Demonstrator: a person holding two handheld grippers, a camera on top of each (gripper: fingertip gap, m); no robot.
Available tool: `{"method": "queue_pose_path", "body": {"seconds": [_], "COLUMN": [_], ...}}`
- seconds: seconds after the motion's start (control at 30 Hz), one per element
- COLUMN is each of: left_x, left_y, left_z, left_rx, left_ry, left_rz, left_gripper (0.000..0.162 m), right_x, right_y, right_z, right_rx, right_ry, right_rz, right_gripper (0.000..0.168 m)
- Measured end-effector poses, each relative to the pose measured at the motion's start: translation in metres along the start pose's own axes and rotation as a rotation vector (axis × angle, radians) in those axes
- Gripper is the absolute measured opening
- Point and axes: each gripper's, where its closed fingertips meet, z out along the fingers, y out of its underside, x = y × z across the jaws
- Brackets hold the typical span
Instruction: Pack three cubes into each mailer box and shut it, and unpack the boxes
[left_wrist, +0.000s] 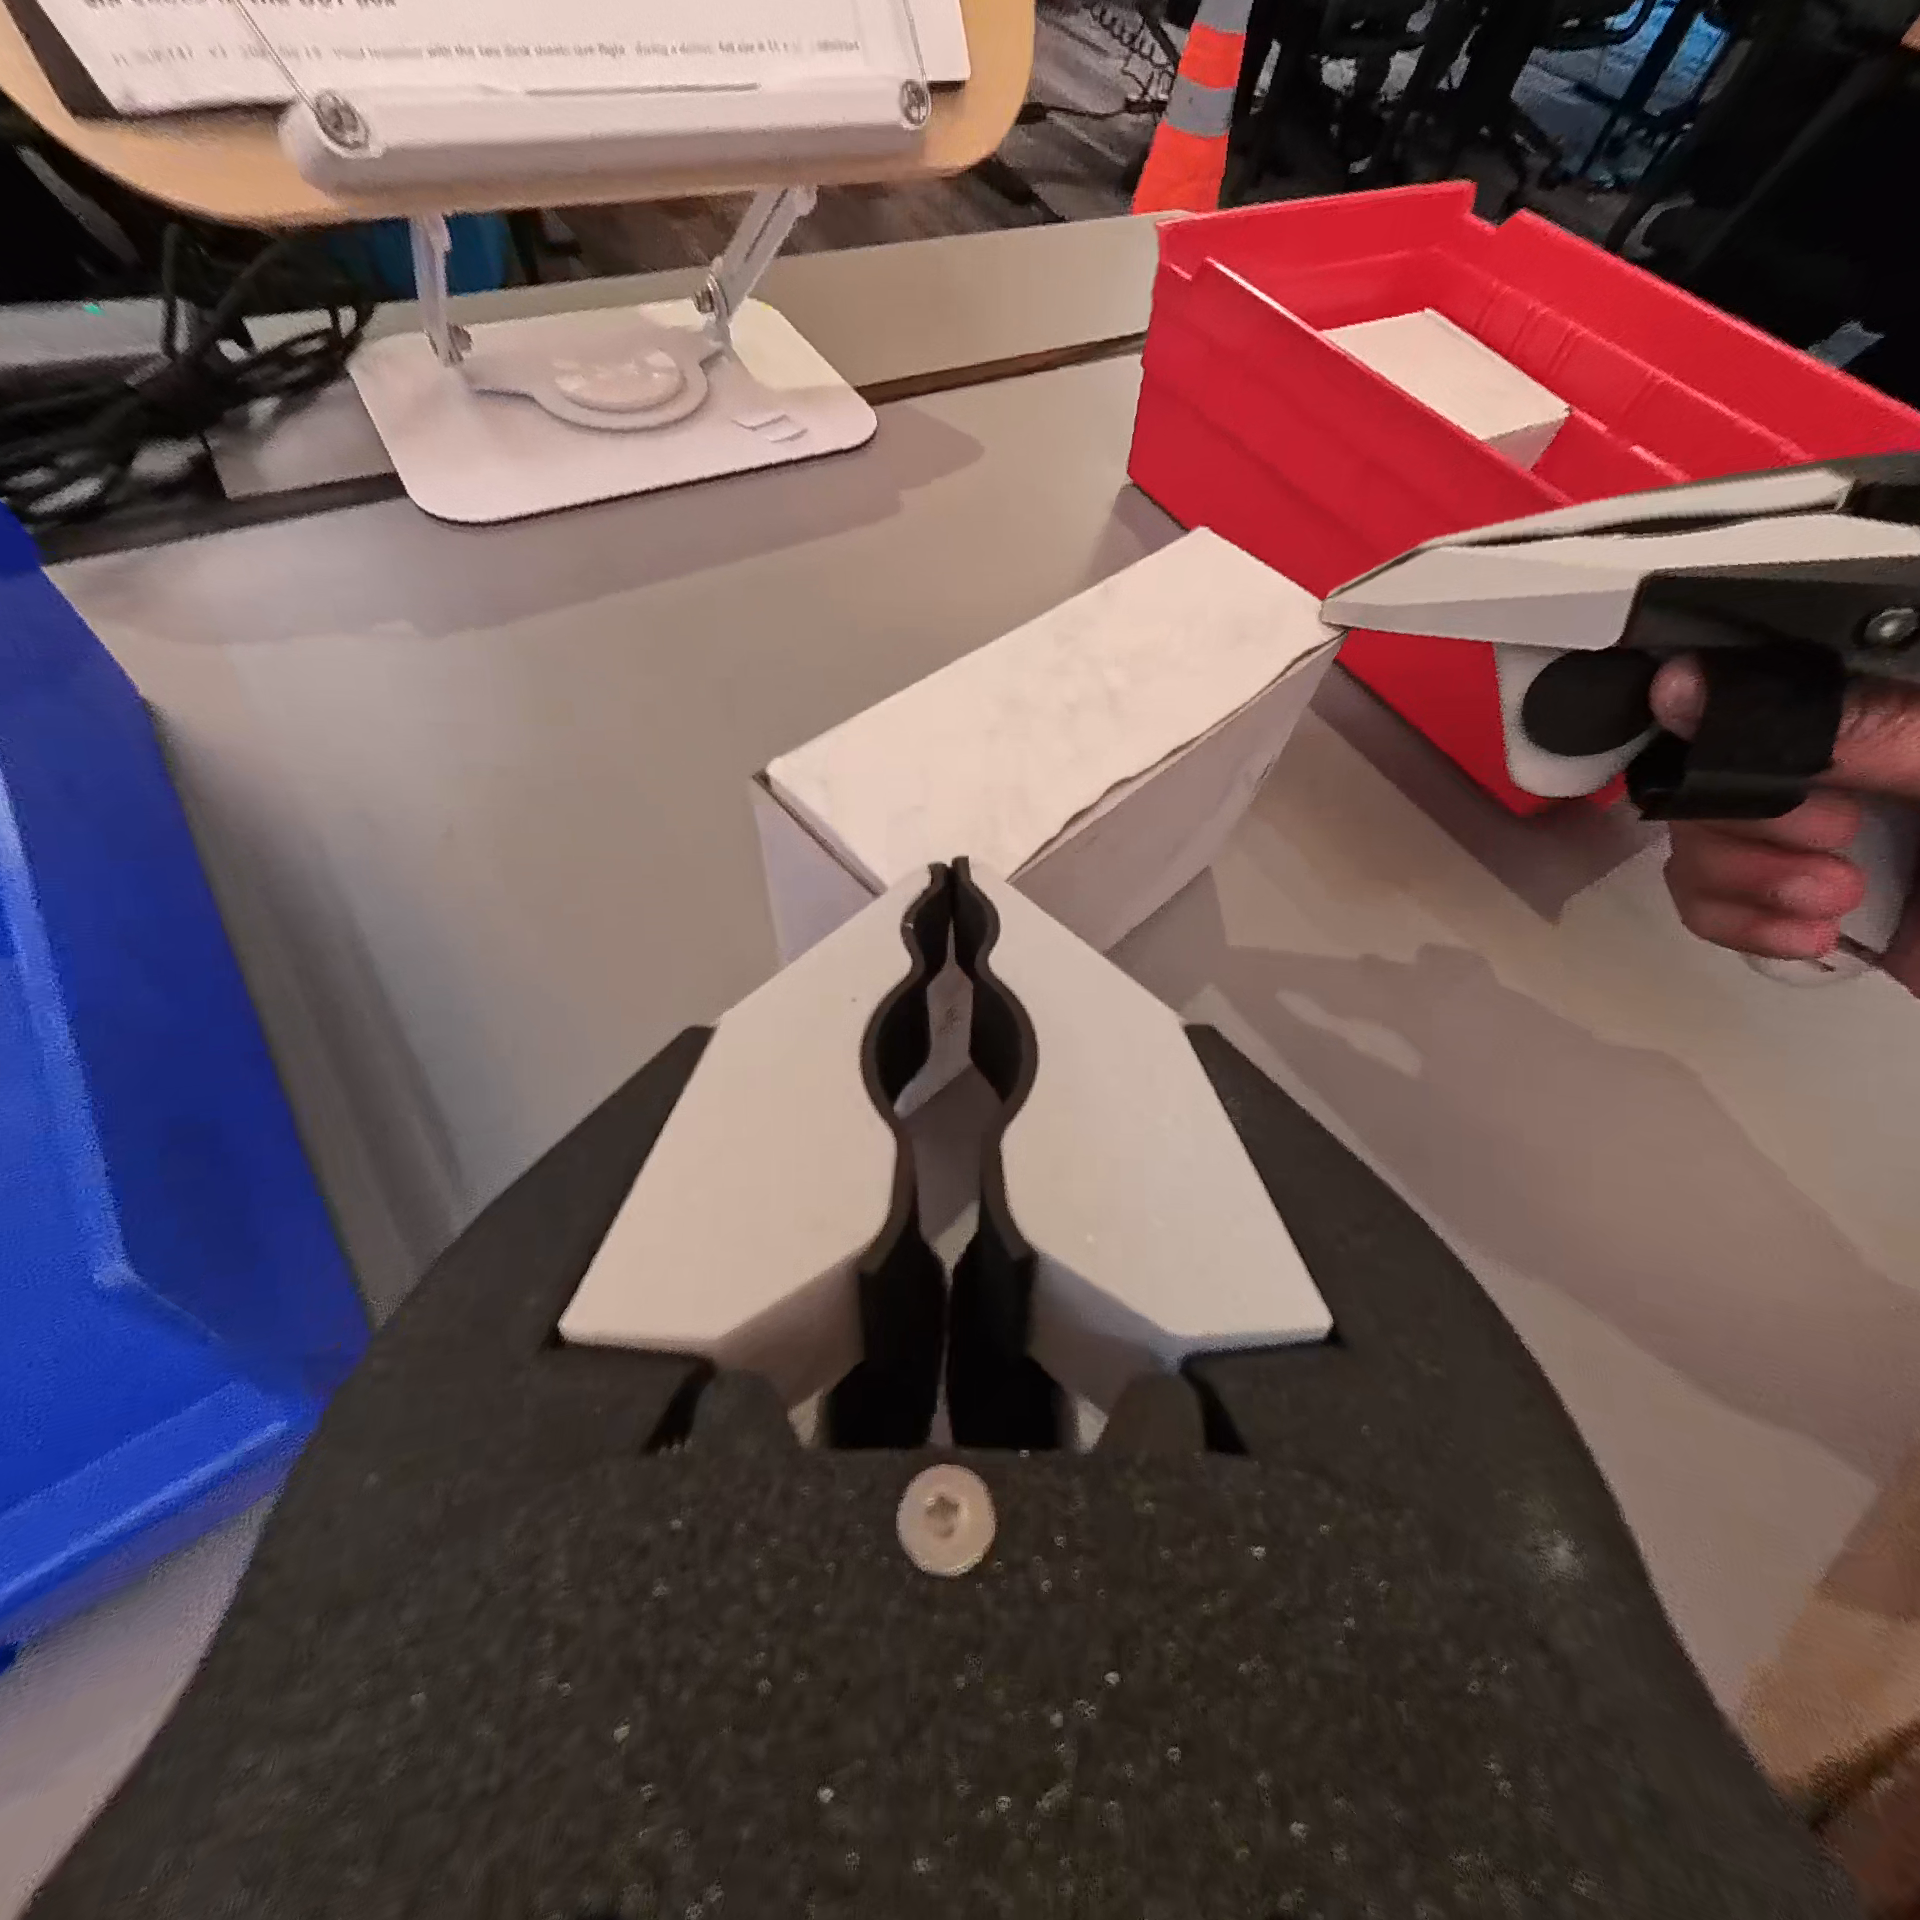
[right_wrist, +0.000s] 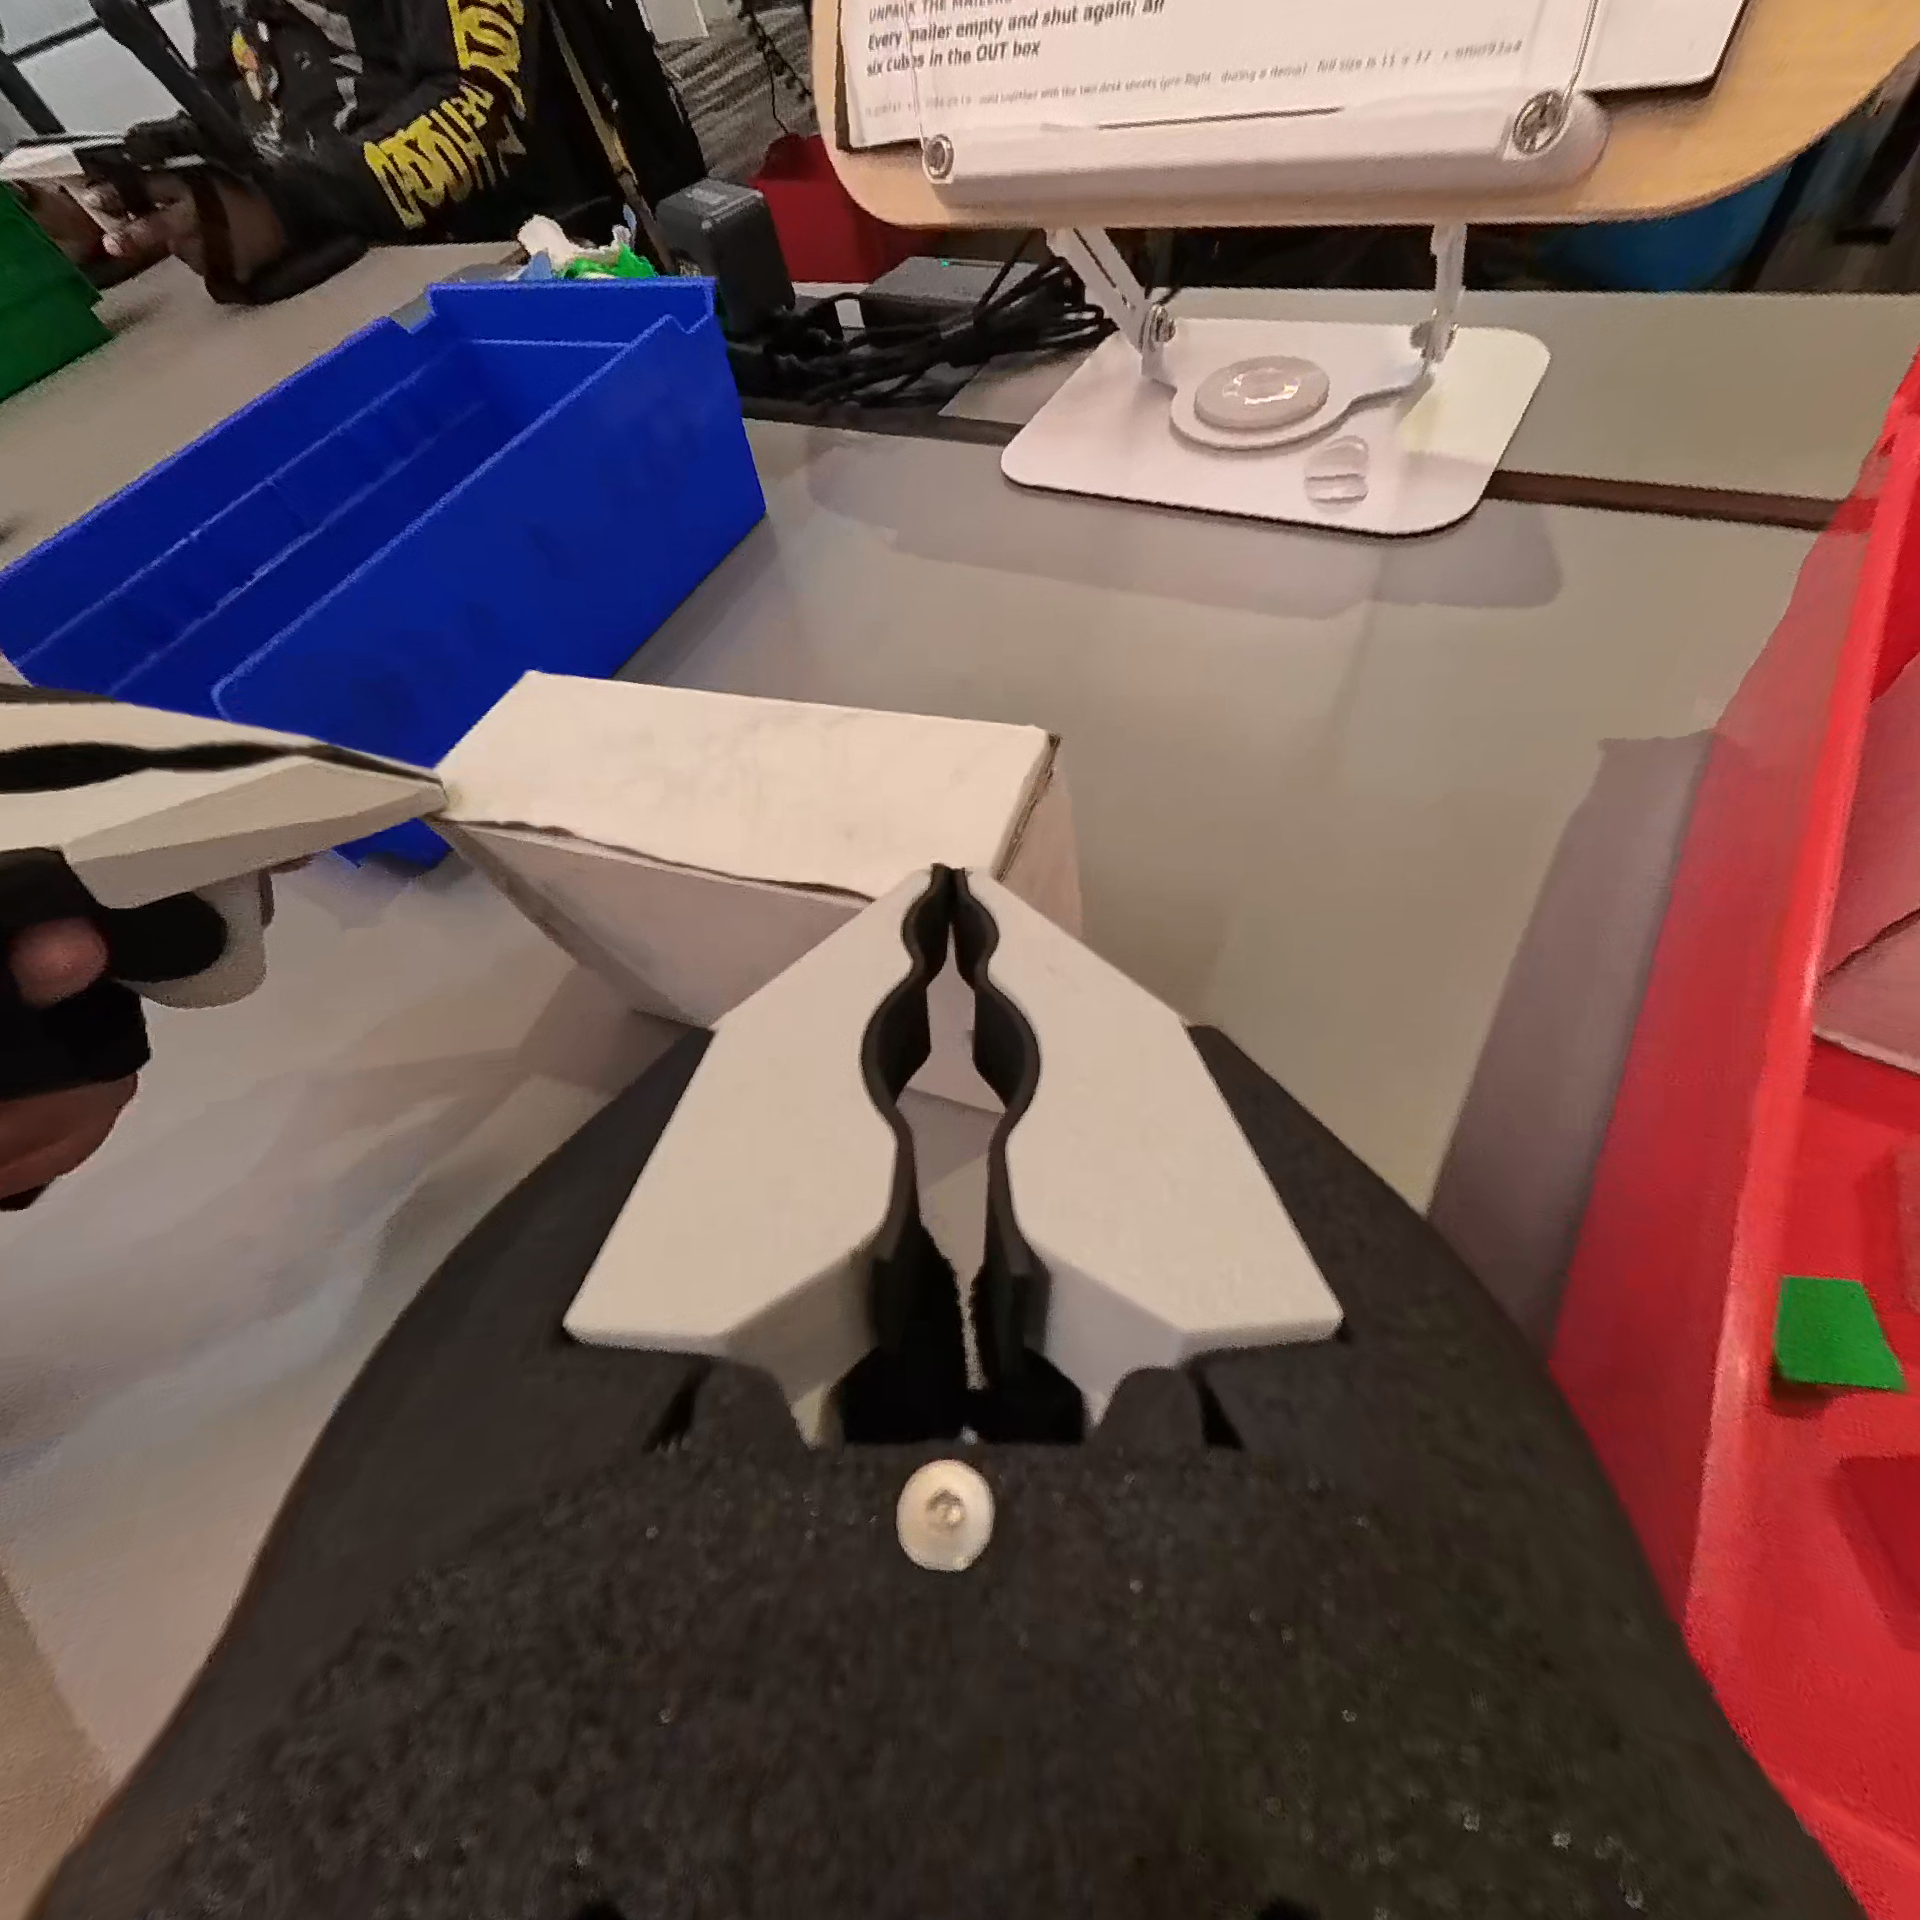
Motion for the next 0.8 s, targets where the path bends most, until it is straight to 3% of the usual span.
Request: {"method": "queue_pose_path", "body": {"seconds": [0.3, 0.57, 0.8], "left_x": [0.003, 0.009, 0.009], "left_y": [-0.008, -0.005, -0.003], "left_z": [0.0, 0.009, 0.009], "left_rx": [0.0, 0.01, 0.033], "left_ry": [0.063, 0.038, 0.046], "left_rz": [-0.056, 0.001, -0.021], "left_gripper": [0.0, 0.0, 0.0], "right_x": [-0.003, -0.084, -0.094], "right_y": [-0.007, -0.005, 0.004], "right_z": [-0.004, 0.024, 0.038], "right_rx": [0.01, 0.044, 0.061], "right_ry": [-0.048, -0.141, -0.15], "right_rz": [0.051, -0.155, -0.114], "right_gripper": [0.0, 0.0, 0.0]}}
